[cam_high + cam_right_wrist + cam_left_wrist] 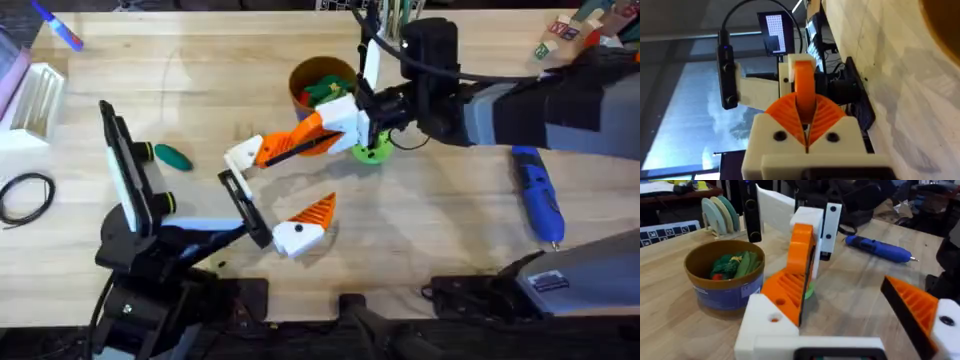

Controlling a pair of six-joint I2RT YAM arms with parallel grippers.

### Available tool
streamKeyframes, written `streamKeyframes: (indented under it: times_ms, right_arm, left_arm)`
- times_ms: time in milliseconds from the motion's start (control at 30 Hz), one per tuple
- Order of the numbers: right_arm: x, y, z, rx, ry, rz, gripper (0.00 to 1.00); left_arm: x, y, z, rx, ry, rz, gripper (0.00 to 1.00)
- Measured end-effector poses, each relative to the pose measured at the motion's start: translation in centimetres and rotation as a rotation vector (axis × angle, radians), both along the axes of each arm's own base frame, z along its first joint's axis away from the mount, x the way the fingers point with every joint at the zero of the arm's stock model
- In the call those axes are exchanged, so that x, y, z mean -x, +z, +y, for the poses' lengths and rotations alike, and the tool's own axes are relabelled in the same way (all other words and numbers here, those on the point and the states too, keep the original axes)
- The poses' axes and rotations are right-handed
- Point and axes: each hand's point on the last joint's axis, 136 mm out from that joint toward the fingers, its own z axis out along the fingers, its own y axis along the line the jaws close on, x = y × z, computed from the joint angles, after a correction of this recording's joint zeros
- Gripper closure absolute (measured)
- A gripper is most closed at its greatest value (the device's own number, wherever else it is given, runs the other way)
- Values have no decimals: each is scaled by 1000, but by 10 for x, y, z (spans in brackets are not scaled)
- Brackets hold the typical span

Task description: Pick up the gripper from the table and insert it into the empty holder that is missing its gripper. Then pick up a screw, insert it into the mounting hole, and use the screwdriver to tighten it. Finally, clean up the table by picking up the vegetable and placing it into the bucket.

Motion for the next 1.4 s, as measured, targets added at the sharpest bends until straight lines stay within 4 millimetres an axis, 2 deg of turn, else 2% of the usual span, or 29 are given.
streamKeyframes:
  times_ms: [333, 567, 833, 1233, 1333, 1400]
  right_arm:
    - [6, -4, 16, 19, 24, 18, 993]
    - [2, -3, 18, 23, 17, 27, 993]
    - [1, -4, 29, 42, -5, 0, 993]
    - [0, -3, 31, 40, -10, -31, 993]
    - [0, -3, 30, 29, -1, -57, 947]
    - [1, -3, 30, 21, 4, -82, 771]
  left_arm:
    - [0, 0, 0, 3, 3, 8, 14]
    - [1, 0, 0, 4, -6, 8, 15]
    - [-2, 0, 2, 5, 16, 12, 15]
    - [-4, 0, 3, 5, 29, 11, 14]
    - [-4, 0, 3, 4, 28, 11, 14]
    - [-3, 0, 2, 5, 18, 10, 15]
